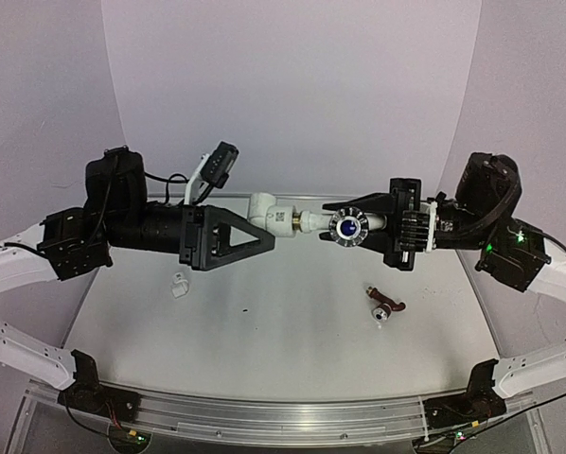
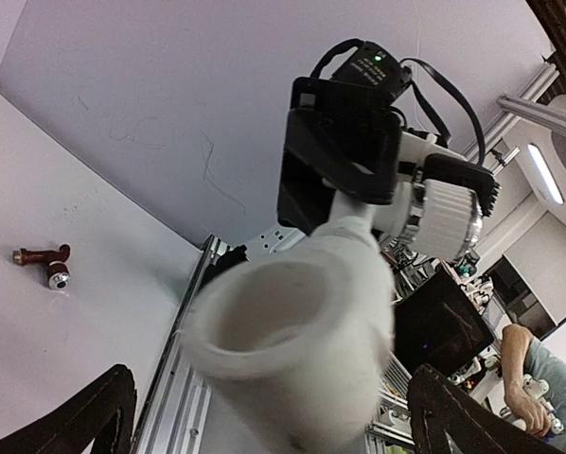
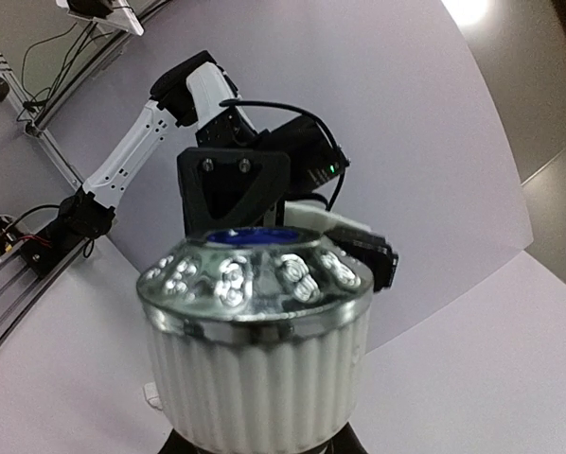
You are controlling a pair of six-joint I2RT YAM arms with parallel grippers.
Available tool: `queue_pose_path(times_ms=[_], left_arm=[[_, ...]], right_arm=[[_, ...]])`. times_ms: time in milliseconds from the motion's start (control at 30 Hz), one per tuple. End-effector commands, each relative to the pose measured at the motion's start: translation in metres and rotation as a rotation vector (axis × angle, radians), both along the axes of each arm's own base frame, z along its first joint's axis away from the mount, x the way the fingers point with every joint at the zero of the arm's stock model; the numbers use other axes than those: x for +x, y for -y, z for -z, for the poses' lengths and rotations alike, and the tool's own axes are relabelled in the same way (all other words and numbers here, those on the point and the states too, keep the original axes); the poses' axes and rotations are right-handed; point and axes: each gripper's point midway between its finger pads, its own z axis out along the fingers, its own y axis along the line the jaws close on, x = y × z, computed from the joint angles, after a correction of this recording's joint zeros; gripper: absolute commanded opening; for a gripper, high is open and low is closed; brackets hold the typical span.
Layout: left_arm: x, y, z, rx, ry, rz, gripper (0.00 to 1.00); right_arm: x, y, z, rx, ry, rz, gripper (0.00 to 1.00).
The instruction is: Install the water faucets
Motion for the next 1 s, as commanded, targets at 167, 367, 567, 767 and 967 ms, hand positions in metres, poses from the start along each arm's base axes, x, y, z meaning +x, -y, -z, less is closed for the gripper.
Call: queue_pose_path(times_ms=[167, 367, 567, 767, 967], left_arm=[[-0.012, -0.017, -0.038, -0.143, 0.067, 0.123, 0.98], [-0.017, 0.0, -0.036, -0.124, 0.081, 0.224, 0.93], [-0.014, 0.008, -0.04, -0.121, 0.089, 0.24, 0.86], [-0.015, 0.012, -0.039, -0.122, 0.097, 0.258, 0.79], [-0.018, 0.013, -0.038, -0.124, 0.105, 0.287, 0.65]], right_arm=[[-0.018, 0.017, -0.034, 0.133, 0.098, -0.045, 0.0], [-0.019, 0.018, -0.034, 0.132, -0.013, -0.065, 0.0], [-0.022, 0.02, -0.033, 0.138, -0.084, -0.086, 0.0], [-0.022, 0.02, -0.03, 0.132, -0.148, -0.094, 0.0], [-0.018, 0.018, -0.03, 0.133, -0.183, -0.081, 0.0]])
